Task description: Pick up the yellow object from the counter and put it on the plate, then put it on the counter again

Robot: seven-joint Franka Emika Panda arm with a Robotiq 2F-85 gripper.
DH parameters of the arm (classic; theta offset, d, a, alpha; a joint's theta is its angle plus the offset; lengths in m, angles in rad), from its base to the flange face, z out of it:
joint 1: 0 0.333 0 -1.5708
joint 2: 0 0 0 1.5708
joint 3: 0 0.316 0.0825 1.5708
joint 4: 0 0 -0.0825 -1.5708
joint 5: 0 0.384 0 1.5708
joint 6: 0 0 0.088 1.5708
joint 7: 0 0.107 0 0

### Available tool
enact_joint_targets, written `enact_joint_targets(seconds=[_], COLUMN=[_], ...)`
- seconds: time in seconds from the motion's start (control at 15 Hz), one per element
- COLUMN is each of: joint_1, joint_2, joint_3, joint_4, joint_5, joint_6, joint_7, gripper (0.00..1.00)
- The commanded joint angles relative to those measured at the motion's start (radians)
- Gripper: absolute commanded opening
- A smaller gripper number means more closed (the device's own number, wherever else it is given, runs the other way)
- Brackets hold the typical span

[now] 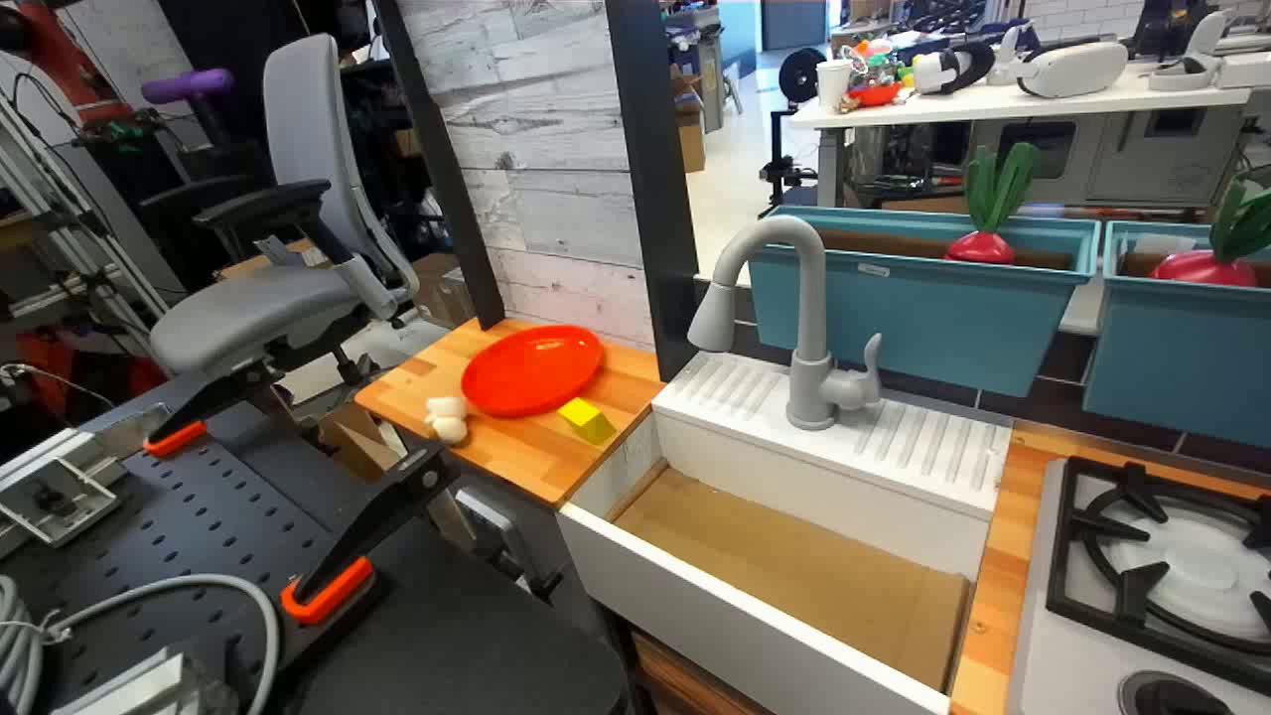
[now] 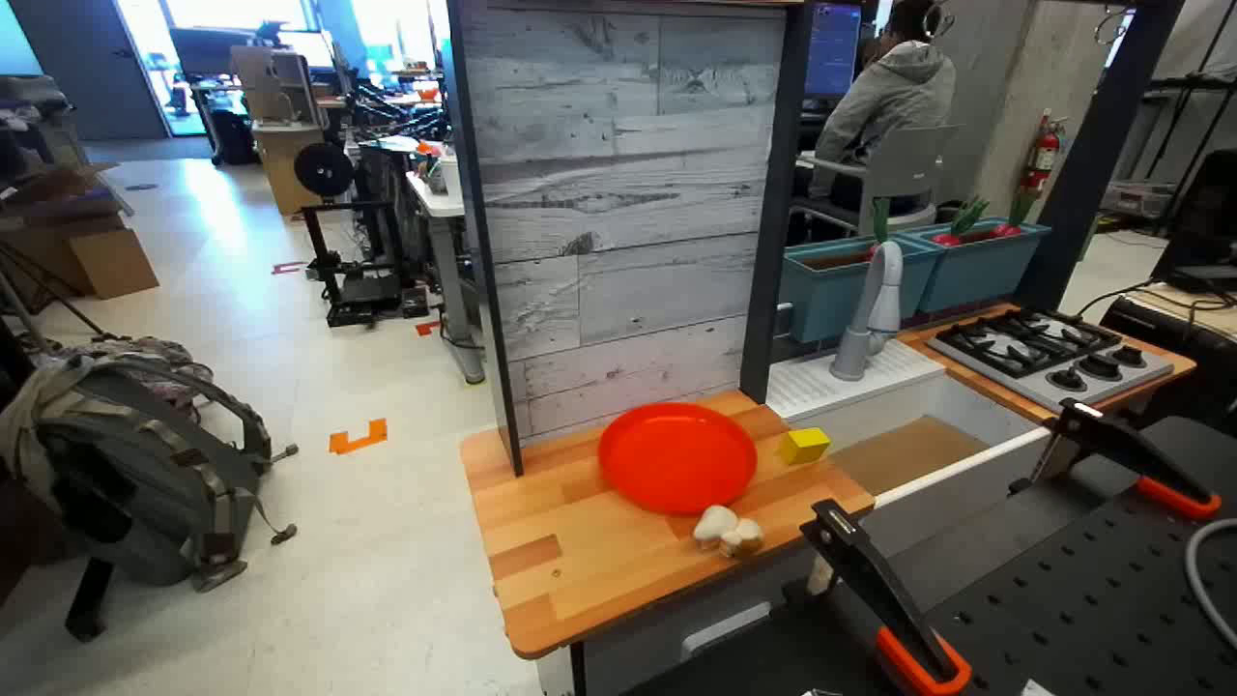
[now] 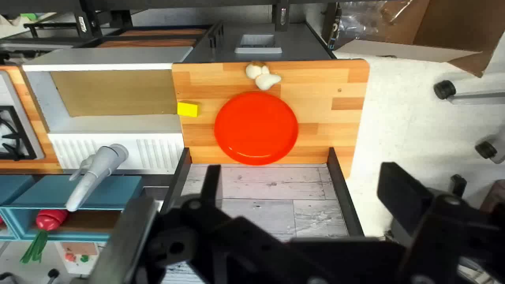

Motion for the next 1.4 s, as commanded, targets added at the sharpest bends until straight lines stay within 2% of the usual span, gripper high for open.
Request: enact_joint_targets(seconds=[0.0,0.27,0.53,0.87,1.13,1.33], joint_1=[0.014,0.014,-0.051,-0.165,-0.247,-0.329], joint_2=[0.002,0.002,0.05,0.219,0.373,0.488], joint_3=[-0.015,-0.015,-0.001,0.012,0.003,0.009], joint_4=[0.001,0.001,-0.046,-0.057,-0.03,0.006], joint_5=[-0.011,-0.011,-0.076,-0.192,-0.288,-0.365], joint_6=[-0.003,-0.003,0.225,0.443,0.535,0.562], joint_7=[0.007,0.007,0.051,0.085,0.113,0.144], gripper=[1.0,1.0,1.0,1.0,1.0,1.0])
